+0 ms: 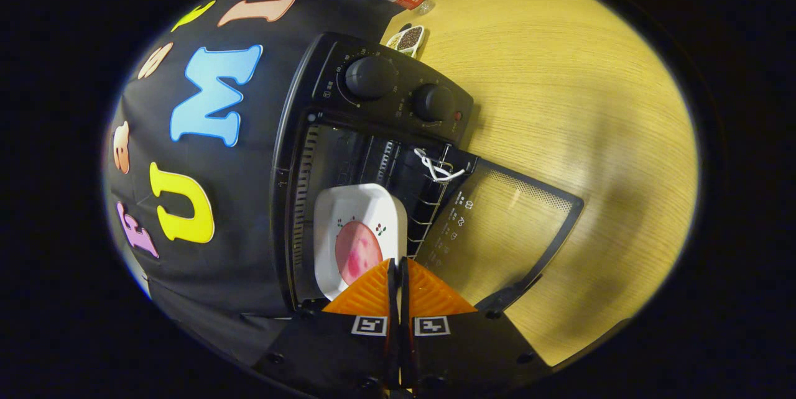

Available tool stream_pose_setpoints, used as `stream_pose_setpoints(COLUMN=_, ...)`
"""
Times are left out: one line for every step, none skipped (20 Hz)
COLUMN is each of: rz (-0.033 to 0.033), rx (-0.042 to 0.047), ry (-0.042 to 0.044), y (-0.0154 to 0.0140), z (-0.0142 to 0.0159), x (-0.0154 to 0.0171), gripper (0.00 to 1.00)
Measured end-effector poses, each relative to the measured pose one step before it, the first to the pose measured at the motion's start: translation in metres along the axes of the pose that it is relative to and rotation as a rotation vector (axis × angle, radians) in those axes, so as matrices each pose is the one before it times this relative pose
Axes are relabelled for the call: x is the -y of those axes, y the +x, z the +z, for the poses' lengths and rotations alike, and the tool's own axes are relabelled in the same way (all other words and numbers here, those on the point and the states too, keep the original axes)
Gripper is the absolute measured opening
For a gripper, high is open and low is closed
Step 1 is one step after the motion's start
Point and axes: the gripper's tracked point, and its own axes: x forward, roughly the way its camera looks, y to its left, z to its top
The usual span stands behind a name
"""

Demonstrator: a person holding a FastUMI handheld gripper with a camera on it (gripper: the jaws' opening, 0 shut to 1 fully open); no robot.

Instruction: Open the toaster oven, put the food inside, and close the toaster oven door.

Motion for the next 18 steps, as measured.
stream_pose_setpoints(rz=-0.00257, rx=0.01262, ry=0.01180, y=0.00430, z=0.00033, x=-0.00010, gripper=0.02)
stream_pose_setpoints(rz=-0.00370, rx=0.00603, ry=0.01749, y=0.00309, z=-0.00021, x=0.00043, gripper=0.02)
stream_pose_setpoints(rz=-0.00152, rx=0.00978, ry=0.02077, y=0.00387, z=0.00081, x=-0.00009, gripper=0.02)
stream_pose_setpoints(rz=0.00039, rx=0.02024, ry=0.01405, y=0.00265, z=0.00245, x=0.00018, gripper=0.02)
stream_pose_setpoints(rz=0.00228, rx=0.02618, ry=0.01084, y=0.00263, z=0.00327, x=-0.00098, gripper=0.02)
stream_pose_setpoints(rz=0.00221, rx=0.01974, ry=0.01296, y=0.00363, z=0.00218, x=-0.00165, gripper=0.02)
stream_pose_setpoints(rz=0.00200, rx=0.00937, ry=0.01979, y=0.00326, z=0.00040, x=-0.00078, gripper=0.02)
stream_pose_setpoints(rz=-0.00026, rx=0.00309, ry=0.02423, y=0.00290, z=-0.00026, x=-0.00095, gripper=0.02)
stream_pose_setpoints(rz=-0.00546, rx=0.00384, ry=0.02435, y=0.00440, z=-0.00155, x=-0.00043, gripper=0.02)
stream_pose_setpoints(rz=-0.00505, rx=0.01055, ry=0.01598, y=0.00432, z=0.00084, x=-0.00011, gripper=0.02)
stream_pose_setpoints(rz=0.00136, rx=0.01766, ry=0.01411, y=0.00227, z=-0.00027, x=-0.00203, gripper=0.02)
stream_pose_setpoints(rz=-0.00202, rx=0.01573, ry=0.00747, y=0.00323, z=0.00099, x=-0.00139, gripper=0.03)
stream_pose_setpoints(rz=0.00000, rx=0.01780, ry=0.01063, y=0.00232, z=0.00099, x=-0.00159, gripper=0.03)
stream_pose_setpoints(rz=0.00070, rx=0.00763, ry=0.01076, y=0.00240, z=-0.00127, x=-0.00239, gripper=0.03)
stream_pose_setpoints(rz=0.00145, rx=0.00172, ry=0.00841, y=0.00245, z=-0.00132, x=-0.00218, gripper=0.03)
stream_pose_setpoints(rz=0.00052, rx=0.00153, ry=0.00736, y=0.00250, z=-0.00214, x=-0.00134, gripper=0.03)
stream_pose_setpoints(rz=0.00037, rx=0.00283, ry=0.00417, y=0.00204, z=-0.00056, x=-0.00117, gripper=0.03)
stream_pose_setpoints(rz=0.00063, rx=0.00286, ry=0.00022, y=0.00057, z=-0.00059, x=-0.00045, gripper=0.03)
